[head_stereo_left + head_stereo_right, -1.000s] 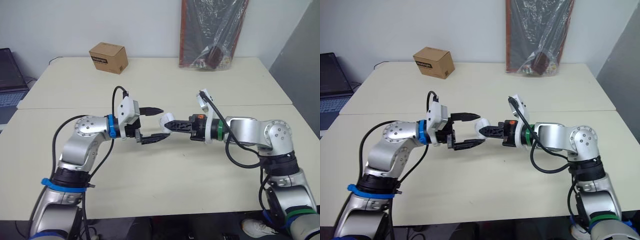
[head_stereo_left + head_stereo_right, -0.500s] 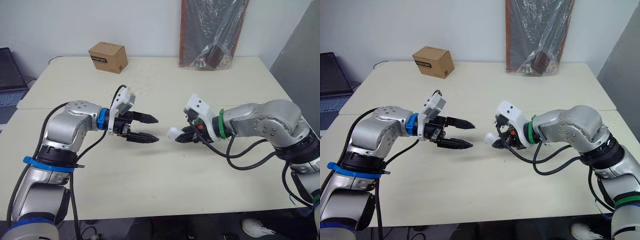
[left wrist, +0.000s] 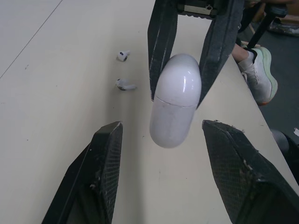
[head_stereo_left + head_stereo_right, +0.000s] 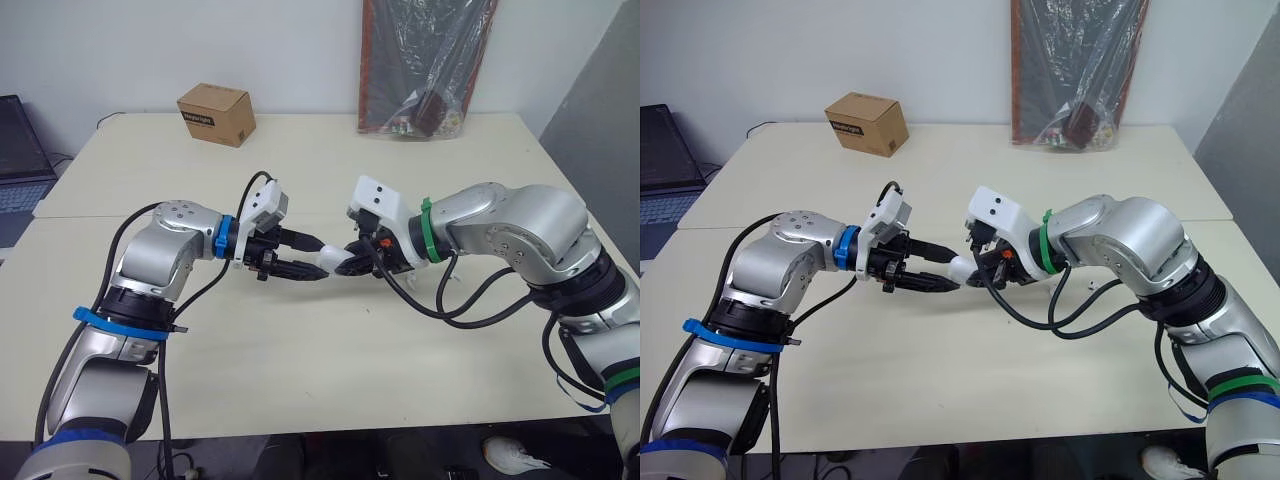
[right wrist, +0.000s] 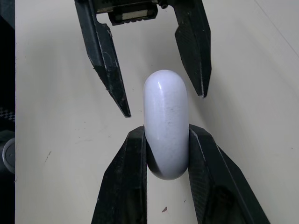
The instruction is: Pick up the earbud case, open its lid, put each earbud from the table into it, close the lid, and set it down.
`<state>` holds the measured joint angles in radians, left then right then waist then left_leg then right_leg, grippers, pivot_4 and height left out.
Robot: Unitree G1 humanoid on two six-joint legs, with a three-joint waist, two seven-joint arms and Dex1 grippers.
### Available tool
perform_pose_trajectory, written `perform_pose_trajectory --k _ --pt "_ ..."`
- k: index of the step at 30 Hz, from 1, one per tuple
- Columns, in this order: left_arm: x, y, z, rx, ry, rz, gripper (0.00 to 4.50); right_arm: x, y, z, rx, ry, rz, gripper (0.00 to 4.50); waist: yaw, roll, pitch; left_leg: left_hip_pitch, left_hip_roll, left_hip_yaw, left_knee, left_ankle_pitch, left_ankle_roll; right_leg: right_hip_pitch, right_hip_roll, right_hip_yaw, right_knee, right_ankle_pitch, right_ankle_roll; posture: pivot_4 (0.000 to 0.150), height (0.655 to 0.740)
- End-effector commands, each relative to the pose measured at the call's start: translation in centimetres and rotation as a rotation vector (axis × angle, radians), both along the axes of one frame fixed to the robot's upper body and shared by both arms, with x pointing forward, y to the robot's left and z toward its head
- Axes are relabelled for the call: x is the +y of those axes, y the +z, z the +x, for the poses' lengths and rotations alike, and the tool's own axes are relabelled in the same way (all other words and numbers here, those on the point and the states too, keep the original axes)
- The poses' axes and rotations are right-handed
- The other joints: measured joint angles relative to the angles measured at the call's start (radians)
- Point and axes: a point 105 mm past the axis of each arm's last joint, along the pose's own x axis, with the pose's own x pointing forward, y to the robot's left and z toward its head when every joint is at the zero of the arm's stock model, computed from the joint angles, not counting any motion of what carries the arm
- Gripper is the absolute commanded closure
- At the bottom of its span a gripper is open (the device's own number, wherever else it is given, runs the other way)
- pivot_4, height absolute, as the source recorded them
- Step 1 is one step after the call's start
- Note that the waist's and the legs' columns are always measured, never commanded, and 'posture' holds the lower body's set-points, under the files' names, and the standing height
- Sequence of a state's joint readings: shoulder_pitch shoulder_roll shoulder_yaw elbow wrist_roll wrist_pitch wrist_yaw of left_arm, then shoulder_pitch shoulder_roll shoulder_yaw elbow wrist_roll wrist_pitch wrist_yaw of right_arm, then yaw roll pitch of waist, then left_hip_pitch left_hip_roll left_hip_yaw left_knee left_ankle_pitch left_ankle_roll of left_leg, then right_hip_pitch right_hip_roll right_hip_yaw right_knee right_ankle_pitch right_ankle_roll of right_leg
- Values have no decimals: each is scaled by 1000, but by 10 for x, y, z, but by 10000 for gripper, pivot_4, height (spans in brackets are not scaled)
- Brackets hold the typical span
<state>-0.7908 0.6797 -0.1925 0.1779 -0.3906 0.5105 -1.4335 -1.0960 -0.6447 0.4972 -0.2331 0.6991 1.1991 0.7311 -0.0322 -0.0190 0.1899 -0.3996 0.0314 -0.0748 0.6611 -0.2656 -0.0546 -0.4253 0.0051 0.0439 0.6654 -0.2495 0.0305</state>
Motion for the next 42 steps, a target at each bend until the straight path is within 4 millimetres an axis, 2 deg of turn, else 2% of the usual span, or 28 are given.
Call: perform_pose_trajectory --k 1,2,5,9,29,30,32,42 --pt "-3 8 1 -40 -23 -3 17095 6 18 -1 -70 32 8 37371 0 0 0 0 0 0 0 0 0 0 0 0 0 0 0 1500 7400" --pt "-4 8 1 -38 -27 -5 17095 6 17 -1 -73 33 5 37371 0 0 0 0 0 0 0 0 0 0 0 0 0 0 0 1500 7400" --pt "-4 11 0 -31 -36 -14 22262 5 16 0 -76 36 -3 37371 0 0 0 0 0 0 0 0 0 0 0 0 1 0 0 1500 7400" --pt "-3 12 0 -35 -37 -10 33772 6 14 1 -76 36 -8 37371 0 0 0 0 0 0 0 0 0 0 0 0 1 0 0 1500 7400" --pt "-7 10 -1 -7 -54 1 33772 12 12 1 -64 39 -8 37371 -1 0 0 1 0 0 1 0 0 0 0 0 6 0 0 1500 7400" --pt "-6 10 0 -19 -44 -5 29119 12 12 2 -64 38 -9 37371 -1 0 0 2 0 0 2 0 0 -1 0 0 7 0 0 1500 7400" --pt "-6 11 2 -34 -32 -9 24510 11 11 2 -65 36 -13 37371 -1 0 0 2 0 -1 2 0 0 -1 0 0 9 0 -1 1500 7400" --pt "-6 11 0 -37 -43 -10 24510 10 10 3 -66 29 -16 37371 -2 0 0 4 0 -1 2 0 0 -1 0 0 12 -1 -1 1500 7400"
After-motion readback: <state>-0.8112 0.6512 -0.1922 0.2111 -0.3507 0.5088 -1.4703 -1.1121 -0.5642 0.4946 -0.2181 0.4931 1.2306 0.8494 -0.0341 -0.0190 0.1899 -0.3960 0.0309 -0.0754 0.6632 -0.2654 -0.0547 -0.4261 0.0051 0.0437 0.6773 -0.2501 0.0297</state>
